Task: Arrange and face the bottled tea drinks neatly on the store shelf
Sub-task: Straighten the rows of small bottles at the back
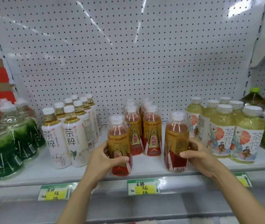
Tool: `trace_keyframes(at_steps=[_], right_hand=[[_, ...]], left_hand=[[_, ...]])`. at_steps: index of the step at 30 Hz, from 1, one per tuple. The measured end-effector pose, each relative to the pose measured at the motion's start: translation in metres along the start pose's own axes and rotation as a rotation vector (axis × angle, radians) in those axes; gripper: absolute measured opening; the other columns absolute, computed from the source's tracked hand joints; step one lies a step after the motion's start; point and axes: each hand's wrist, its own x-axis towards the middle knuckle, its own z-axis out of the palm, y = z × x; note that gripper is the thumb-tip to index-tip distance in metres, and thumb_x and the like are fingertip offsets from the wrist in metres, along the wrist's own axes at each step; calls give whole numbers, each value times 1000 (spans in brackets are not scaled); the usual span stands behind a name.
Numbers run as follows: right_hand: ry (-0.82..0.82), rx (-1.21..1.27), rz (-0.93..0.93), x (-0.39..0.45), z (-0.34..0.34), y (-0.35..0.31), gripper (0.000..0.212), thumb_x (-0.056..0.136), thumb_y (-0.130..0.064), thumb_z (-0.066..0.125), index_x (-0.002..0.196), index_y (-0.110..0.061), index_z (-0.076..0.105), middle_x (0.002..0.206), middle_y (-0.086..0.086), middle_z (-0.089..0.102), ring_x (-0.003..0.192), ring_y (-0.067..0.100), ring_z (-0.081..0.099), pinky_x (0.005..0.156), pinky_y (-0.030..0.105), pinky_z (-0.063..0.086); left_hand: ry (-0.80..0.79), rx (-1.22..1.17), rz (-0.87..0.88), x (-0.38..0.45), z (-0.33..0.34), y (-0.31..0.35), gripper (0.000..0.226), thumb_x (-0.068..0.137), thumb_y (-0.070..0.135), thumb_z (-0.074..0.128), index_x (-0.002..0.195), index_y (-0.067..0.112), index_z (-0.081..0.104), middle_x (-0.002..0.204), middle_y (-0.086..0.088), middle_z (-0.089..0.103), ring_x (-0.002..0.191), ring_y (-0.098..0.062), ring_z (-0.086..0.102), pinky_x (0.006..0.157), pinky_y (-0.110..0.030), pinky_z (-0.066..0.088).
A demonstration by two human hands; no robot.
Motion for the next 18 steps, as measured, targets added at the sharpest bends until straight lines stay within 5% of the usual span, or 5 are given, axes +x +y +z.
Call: trace_keyframes(at_steps=[3, 8, 12, 15, 18], right_hand=[[-28, 4, -21, 1, 15, 3, 67, 58, 0, 74, 123, -3, 60, 113, 14, 72, 106, 28, 68, 83, 32, 56], [-11, -47, 11, 4, 36, 7, 72, 61, -10, 78, 130, -10, 56, 122, 15, 68, 117, 34, 62, 98, 43, 50], [172, -391, -34, -8, 60, 10, 70, 71, -30, 88, 129, -39, 50, 120, -20, 62, 109, -3, 60, 86, 14, 50], [258, -481, -84, -7, 68, 16, 62, 74, -22, 85, 125, -38, 54, 107, -23, 71, 100, -7, 65, 89, 19, 54], [199, -487, -86, -3, 80, 16, 61, 79, -20, 81, 130, -36, 52, 109, -23, 70, 101, -8, 64, 93, 20, 53]], left_hand=[[48, 25, 34, -3, 15, 1, 60, 60, 31, 93, 112, 33, 62, 99, 15, 74, 88, 5, 68, 79, -20, 55], [32, 49, 92, 0, 36, 0, 58, 68, 39, 87, 116, 41, 56, 104, 24, 69, 91, 13, 64, 79, -15, 54], [-90, 29, 63, 6, 31, -7, 61, 72, 29, 86, 120, 44, 52, 113, 21, 69, 105, 5, 64, 90, -21, 53], [-107, 29, 102, 10, 30, -7, 59, 72, 22, 87, 118, 42, 56, 109, 19, 72, 103, 2, 66, 94, -26, 54], [-19, 107, 193, 13, 47, -5, 59, 71, 31, 87, 120, 42, 57, 109, 21, 66, 102, 4, 62, 88, -15, 51]])
